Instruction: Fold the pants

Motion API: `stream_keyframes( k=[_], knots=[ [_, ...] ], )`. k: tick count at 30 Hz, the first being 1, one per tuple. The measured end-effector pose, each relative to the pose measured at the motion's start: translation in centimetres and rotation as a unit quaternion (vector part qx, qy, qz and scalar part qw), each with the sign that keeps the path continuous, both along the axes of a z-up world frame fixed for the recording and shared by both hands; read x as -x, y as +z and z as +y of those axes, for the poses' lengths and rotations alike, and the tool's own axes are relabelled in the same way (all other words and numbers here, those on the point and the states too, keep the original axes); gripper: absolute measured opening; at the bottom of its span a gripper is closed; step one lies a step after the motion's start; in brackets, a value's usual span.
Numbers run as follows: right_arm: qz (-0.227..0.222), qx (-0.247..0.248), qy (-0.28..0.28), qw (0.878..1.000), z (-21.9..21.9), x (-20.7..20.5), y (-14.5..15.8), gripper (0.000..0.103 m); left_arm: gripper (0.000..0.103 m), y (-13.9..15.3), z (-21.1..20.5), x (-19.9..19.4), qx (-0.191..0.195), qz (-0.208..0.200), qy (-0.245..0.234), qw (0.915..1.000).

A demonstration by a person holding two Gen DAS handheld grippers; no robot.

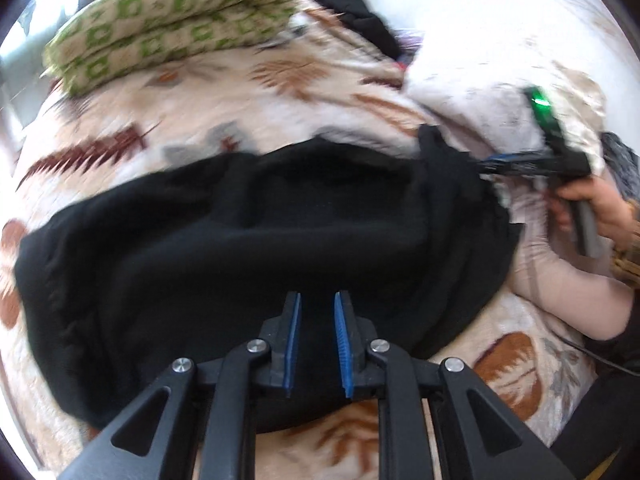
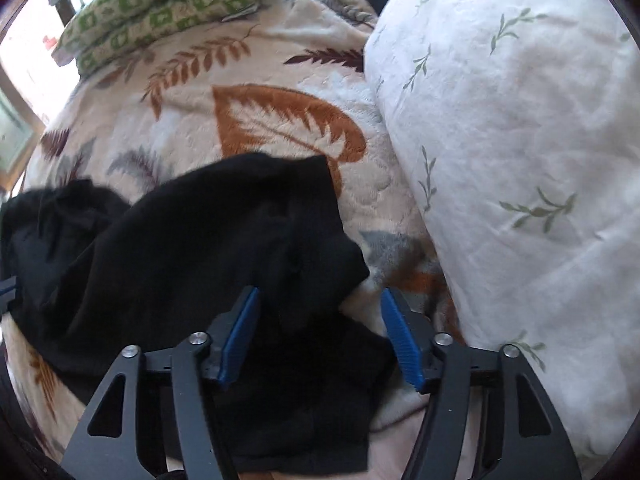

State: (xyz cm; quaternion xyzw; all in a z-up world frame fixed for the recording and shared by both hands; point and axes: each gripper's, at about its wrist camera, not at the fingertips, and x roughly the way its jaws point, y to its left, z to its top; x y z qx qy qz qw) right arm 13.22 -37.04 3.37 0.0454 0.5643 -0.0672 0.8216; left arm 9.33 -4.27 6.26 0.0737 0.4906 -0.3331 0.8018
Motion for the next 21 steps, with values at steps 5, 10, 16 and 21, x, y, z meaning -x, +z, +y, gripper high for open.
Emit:
stream_keyframes(
  k=[5, 10, 16, 21],
  knots=[
    [-0.006, -0.049, -0.072, 0.996, -1.6, -1.0, -1.0, 0.065, 0.019, 0.1, -4.6, 2.0, -0.01, -0.023, -0.08, 0.9965],
    [-0.013, -0.111, -0.139, 0.984, -3.5, -0.1, -2.2, 0.032, 0.019, -1.8, -7.5, 2.9, -0.06, -0.036, -0.124, 0.9898],
    [-0.067, -0.092, -0.102, 0.988, -2.1, 1.6, 0.9, 0.011, 0.019, -3.0, -8.4, 3.3, -0.082, -0.055, -0.137, 0.9856],
    [-0.081, -0.032, -0.053, 0.995, 0.4, 3.0, 4.6, 0.011, 0.005, -2.6, -8.4, 3.8, -0.076, -0.061, -0.154, 0.9833]
  ],
)
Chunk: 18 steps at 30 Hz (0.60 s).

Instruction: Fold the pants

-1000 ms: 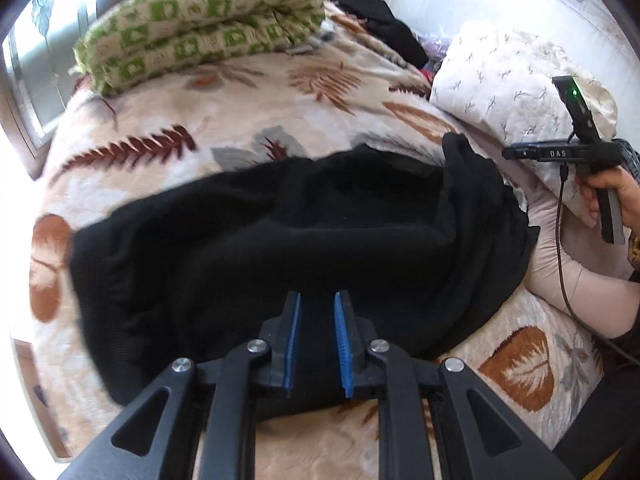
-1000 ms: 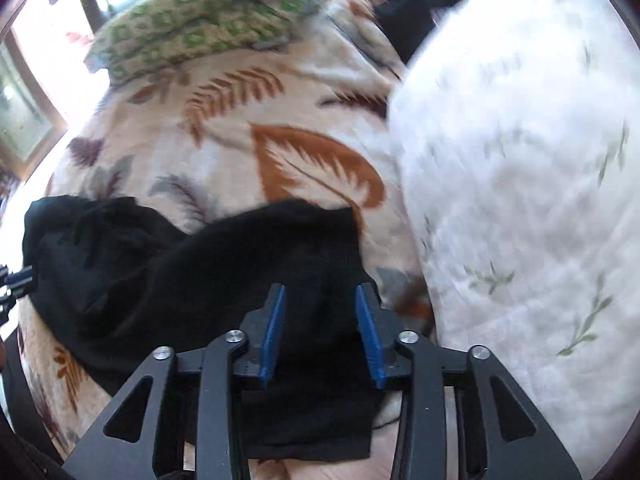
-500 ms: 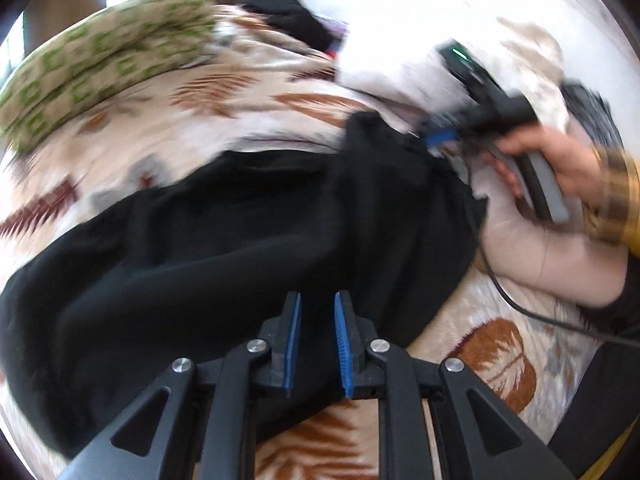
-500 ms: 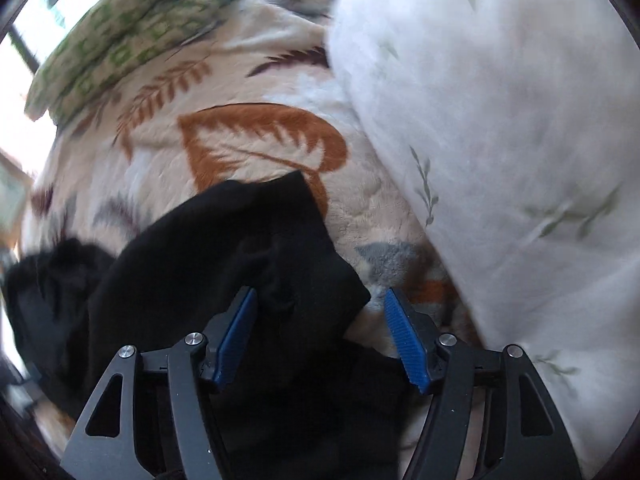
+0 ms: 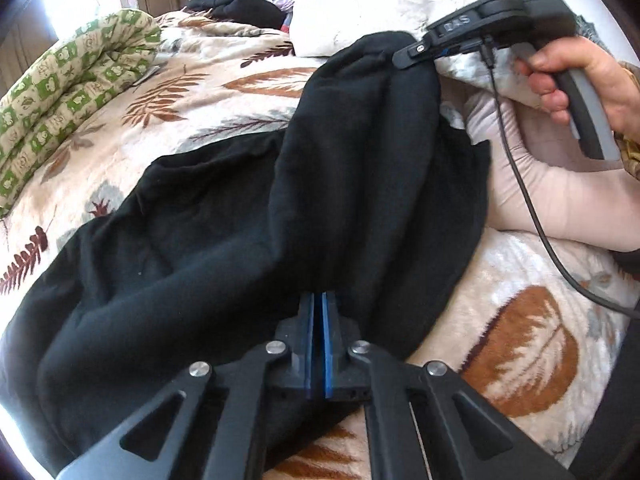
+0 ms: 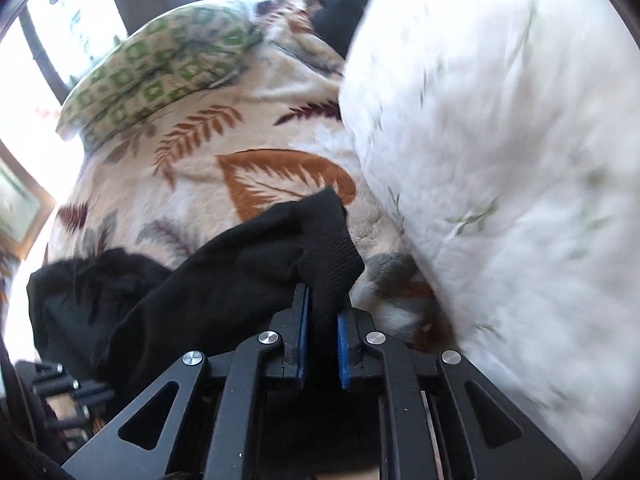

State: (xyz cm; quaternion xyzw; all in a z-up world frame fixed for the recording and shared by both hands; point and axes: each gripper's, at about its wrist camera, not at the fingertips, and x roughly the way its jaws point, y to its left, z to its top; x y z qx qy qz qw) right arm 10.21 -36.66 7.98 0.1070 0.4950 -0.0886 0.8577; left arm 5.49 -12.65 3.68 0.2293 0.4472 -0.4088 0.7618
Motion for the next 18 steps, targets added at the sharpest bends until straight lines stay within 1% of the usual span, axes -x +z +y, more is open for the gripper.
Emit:
stream_keyframes(
  k=[2, 4, 6, 9, 11, 12, 14, 16, 17, 18],
  knots=[
    [0.007, 0.018, 0.014, 1.0, 0.7, 1.3, 1.5, 0.011, 0.005, 0.4, 0.3, 0.2, 0.009, 0.001, -0.003, 1.0],
    [0.025, 0.036, 0.031, 0.999, 1.5, 2.2, 1.9, 0.011, 0.005, 0.7, 0.6, 0.1, 0.018, 0.011, -0.005, 0.9998],
    [0.059, 0.056, 0.044, 0.996, 2.1, 2.7, 0.7, 0.011, 0.005, 0.7, 0.7, 0.0, 0.022, 0.023, -0.008, 0.9995],
    [0.122, 0.091, 0.067, 0.986, 2.7, 3.8, -2.6, 0.014, 0.005, -0.2, 0.5, -0.3, 0.009, 0.041, -0.007, 0.9991],
    [0.165, 0.097, 0.069, 0.979, 2.6, 4.1, -5.0, 0.025, 0.005, -0.7, 0.7, -0.3, 0.007, 0.05, 0.0, 0.9987],
    [0.18, 0.095, 0.064, 0.977, 2.5, 4.3, -5.6, 0.026, 0.005, -0.5, 0.9, -0.3, 0.012, 0.053, 0.004, 0.9985],
    [0.179, 0.092, 0.063, 0.977, 2.5, 4.4, -5.2, 0.03, 0.005, 0.1, 1.7, -0.7, 0.027, 0.068, 0.017, 0.9972],
    [0.172, 0.093, 0.056, 0.979, 2.3, 4.1, -3.7, 0.043, 0.007, 0.7, 2.7, -1.3, 0.037, 0.074, 0.033, 0.9961],
    [0.165, 0.095, 0.054, 0.98, 2.2, 4.1, -3.0, 0.047, 0.009, 1.2, 3.2, -1.8, 0.042, 0.074, 0.043, 0.9955],
    [0.156, 0.096, 0.051, 0.982, 2.2, 4.0, -2.2, 0.055, 0.014, 1.8, 3.8, -2.6, 0.052, 0.077, 0.054, 0.9942]
  ],
)
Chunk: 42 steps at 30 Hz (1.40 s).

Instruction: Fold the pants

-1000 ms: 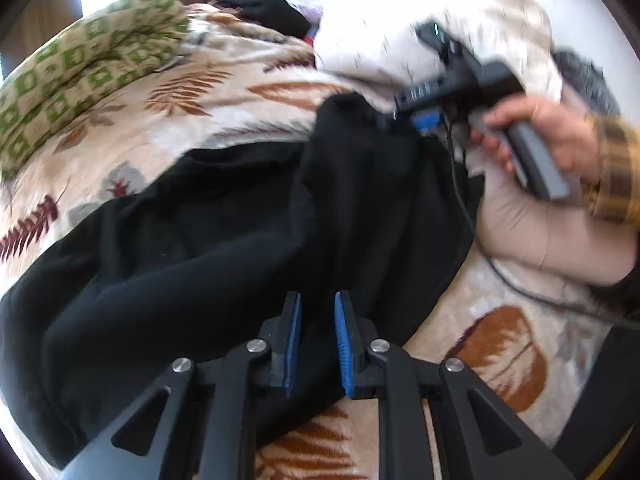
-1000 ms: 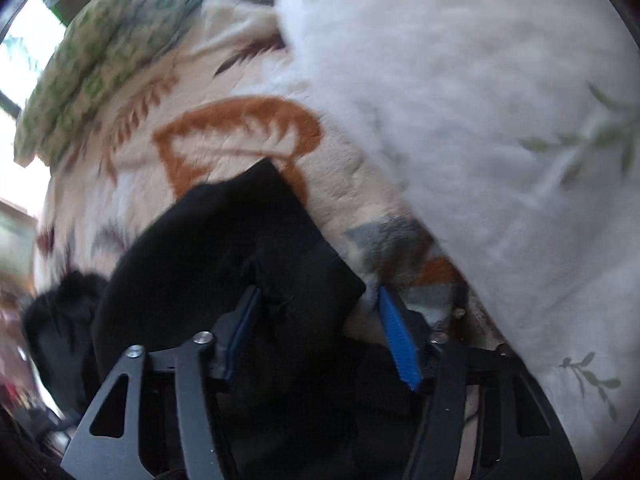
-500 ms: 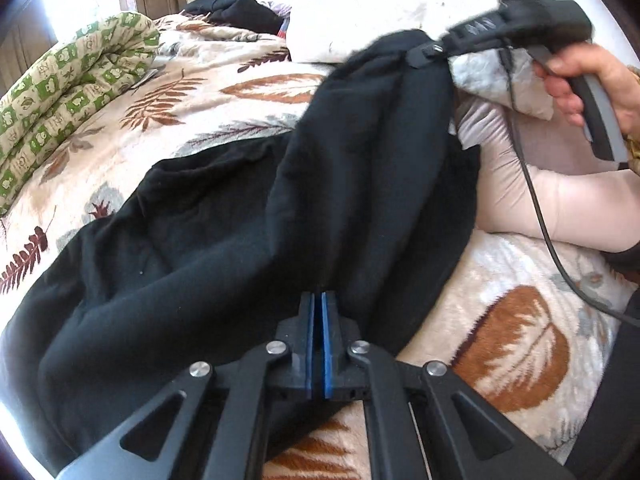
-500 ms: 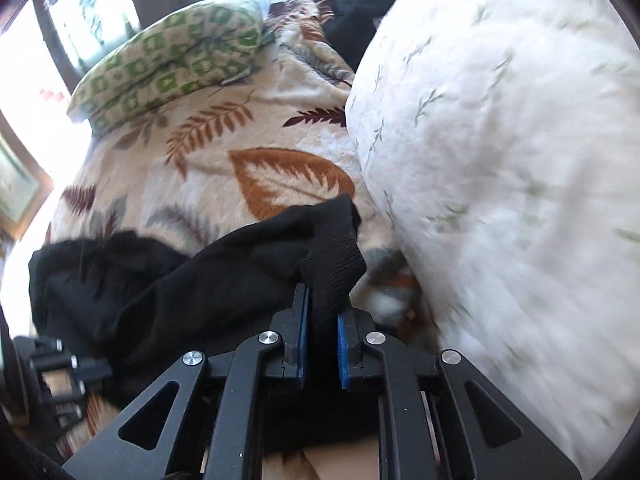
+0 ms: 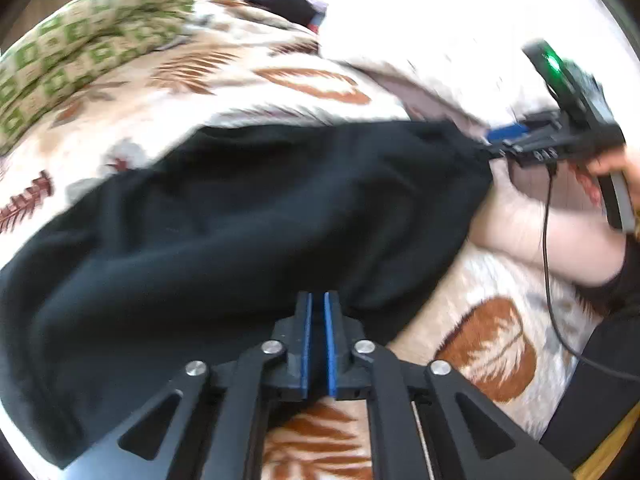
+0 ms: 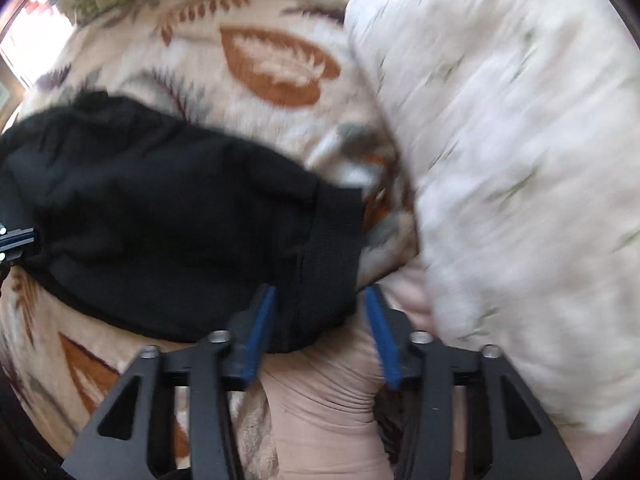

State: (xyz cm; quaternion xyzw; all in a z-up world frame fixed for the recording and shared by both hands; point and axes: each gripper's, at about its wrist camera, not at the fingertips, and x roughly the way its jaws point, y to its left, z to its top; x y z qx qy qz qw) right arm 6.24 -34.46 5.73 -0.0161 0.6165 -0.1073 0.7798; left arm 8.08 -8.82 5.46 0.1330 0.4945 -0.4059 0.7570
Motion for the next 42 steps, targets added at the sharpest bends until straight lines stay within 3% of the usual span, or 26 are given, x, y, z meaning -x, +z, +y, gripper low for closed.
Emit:
stream_keyframes(
  k=[1, 3, 5, 7, 12, 17, 19, 20, 23, 30, 32, 34, 36, 38, 40, 41, 42],
  knots=[
    [-0.02, -0.001, 0.0, 1.0, 0.0, -0.2, 1.1, 0.06, 0.017, 0.5, 0.6, -0.8, 0.01, 0.003, 0.012, 0.9999],
    [-0.044, -0.004, 0.01, 0.999, 0.1, -0.9, 2.1, 0.065, 0.04, 1.7, 1.6, -2.8, 0.026, -0.002, 0.044, 0.9987],
    [-0.052, 0.001, 0.022, 0.998, 0.4, -2.0, 2.3, 0.068, 0.049, 2.5, 1.9, -4.9, 0.029, -0.017, 0.071, 0.9969],
    [-0.055, 0.0, 0.033, 0.998, 0.5, -3.1, 1.6, 0.068, 0.049, 3.0, 1.5, -6.8, 0.023, -0.027, 0.073, 0.9967],
    [-0.045, 0.004, 0.04, 0.998, -0.3, -3.9, -0.3, 0.068, 0.049, 2.3, -1.7, -9.7, -0.035, -0.068, 0.02, 0.9969],
    [-0.033, -0.002, 0.056, 0.998, -0.4, -3.6, -1.1, 0.068, 0.049, 0.5, -4.4, -11.0, -0.067, -0.059, -0.018, 0.9959],
    [-0.03, -0.003, 0.057, 0.998, -0.5, -3.7, -1.5, 0.068, 0.045, -0.7, -5.0, -11.6, -0.087, -0.053, -0.015, 0.9946],
    [-0.029, -0.005, 0.057, 0.998, -0.6, -3.8, -1.6, 0.068, 0.025, -1.2, -5.0, -11.9, -0.095, -0.054, -0.008, 0.994],
    [-0.03, -0.012, 0.057, 0.998, -0.9, -3.9, -1.8, 0.068, 0.012, -1.5, -4.9, -12.9, -0.08, -0.049, 0.016, 0.9954],
    [-0.032, -0.031, 0.042, 0.998, -1.4, -4.6, -1.9, 0.064, 0.009, -1.4, -5.2, -14.6, -0.076, -0.055, 0.056, 0.994],
    [-0.019, -0.008, 0.049, 0.999, -0.9, -4.7, -2.8, 0.064, 0.01, -2.1, -5.4, -14.8, -0.08, -0.051, 0.065, 0.9933],
    [0.014, 0.055, 0.076, 0.996, 0.4, -4.7, -4.7, 0.064, 0.012, -2.5, -5.6, -14.8, -0.082, -0.05, 0.073, 0.9927],
    [0.029, 0.083, 0.096, 0.992, 1.5, -4.7, -6.1, 0.063, 0.016, -1.9, -5.6, -14.6, -0.087, -0.048, 0.075, 0.9922],
    [0.025, 0.071, 0.079, 0.994, 1.4, -4.8, -5.7, 0.061, 0.02, -0.4, -4.6, -14.0, -0.073, -0.037, 0.073, 0.994],
    [0.012, 0.043, 0.071, 0.997, 1.0, -4.6, -4.5, 0.06, 0.035, 1.5, -2.5, -12.9, -0.046, -0.041, 0.079, 0.995],
    [0.003, 0.033, 0.062, 0.998, 0.8, -4.5, -3.7, 0.06, 0.054, 2.6, -1.0, -12.2, -0.033, -0.044, 0.088, 0.9946],
    [-0.007, 0.028, 0.053, 0.998, 0.7, -4.4, -2.9, 0.061, 0.065, 3.6, 0.8, -11.4, -0.018, -0.048, 0.099, 0.9938]
  ],
)
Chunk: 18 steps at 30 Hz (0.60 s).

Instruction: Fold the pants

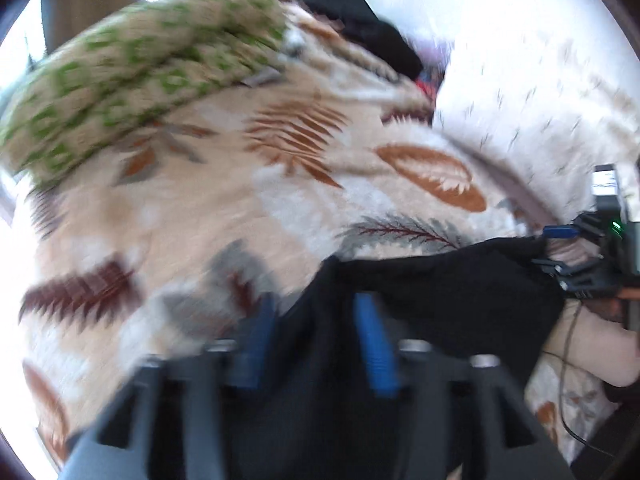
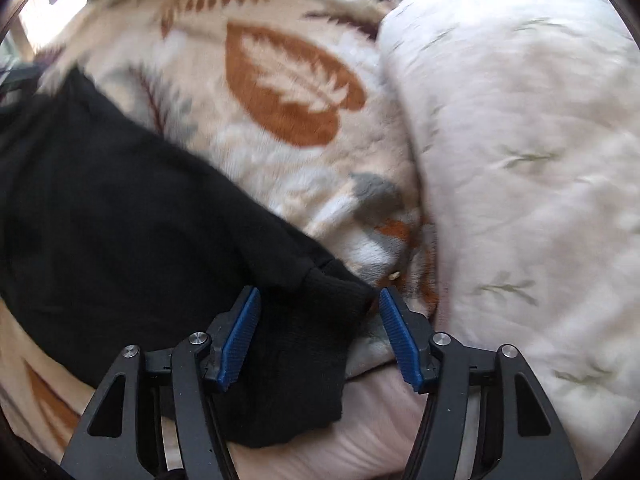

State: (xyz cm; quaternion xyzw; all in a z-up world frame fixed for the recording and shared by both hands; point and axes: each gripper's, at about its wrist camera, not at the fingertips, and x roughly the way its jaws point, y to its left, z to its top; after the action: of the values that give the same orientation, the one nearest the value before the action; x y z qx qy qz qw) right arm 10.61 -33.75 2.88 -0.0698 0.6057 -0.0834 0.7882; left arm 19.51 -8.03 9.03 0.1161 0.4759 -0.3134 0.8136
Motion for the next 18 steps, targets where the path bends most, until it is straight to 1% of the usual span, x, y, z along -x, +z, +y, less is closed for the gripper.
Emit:
stream_keyframes(
  k=[2, 4, 5, 7, 9, 10, 12, 13, 16, 18],
  knots=[
    [-0.024, -0.01, -0.004, 1.0, 0.5, 0.2, 1.5, 0.062, 0.068, 1.4, 3.9, 1.7, 0.025, -0.001, 0.024, 0.9994],
    [-0.051, -0.046, 0.016, 0.998, 2.1, 0.5, 3.2, 0.062, 0.068, 1.9, 7.6, 3.3, 0.027, 0.008, 0.052, 0.9982],
    [-0.061, -0.071, 0.042, 0.995, 3.7, 0.7, 3.8, 0.062, 0.068, 2.1, 9.2, 3.8, 0.025, 0.01, 0.066, 0.9975],
    [-0.06, -0.108, 0.109, 0.986, 7.7, 1.4, 4.3, 0.062, 0.068, 2.0, 12.8, 4.9, 0.016, 0.013, 0.098, 0.995],
    [-0.051, -0.127, 0.166, 0.977, 11.1, 2.3, 4.2, 0.062, 0.068, 1.5, 16.0, 5.8, 0.011, 0.026, 0.137, 0.9902],
    [-0.044, -0.131, 0.202, 0.97, 13.5, 3.1, 4.0, 0.062, 0.068, 1.1, 17.4, 6.1, 0.015, 0.04, 0.156, 0.9869],
    [-0.031, -0.125, 0.249, 0.96, 16.4, 4.2, 3.2, 0.062, 0.068, 0.3, 19.3, 6.9, 0.029, 0.065, 0.182, 0.9807],
    [-0.027, -0.116, 0.267, 0.956, 17.5, 4.8, 2.8, 0.062, 0.068, -0.1, 19.9, 7.4, 0.036, 0.074, 0.189, 0.9786],
    [-0.019, -0.092, 0.297, 0.95, 19.3, 6.0, 1.6, 0.062, 0.068, -1.3, 20.3, 7.9, 0.04, 0.091, 0.201, 0.9746],
    [-0.019, -0.077, 0.305, 0.949, 19.5, 6.3, 1.0, 0.062, 0.066, -2.3, 20.2, 7.9, 0.057, 0.114, 0.206, 0.9702]
  ],
)
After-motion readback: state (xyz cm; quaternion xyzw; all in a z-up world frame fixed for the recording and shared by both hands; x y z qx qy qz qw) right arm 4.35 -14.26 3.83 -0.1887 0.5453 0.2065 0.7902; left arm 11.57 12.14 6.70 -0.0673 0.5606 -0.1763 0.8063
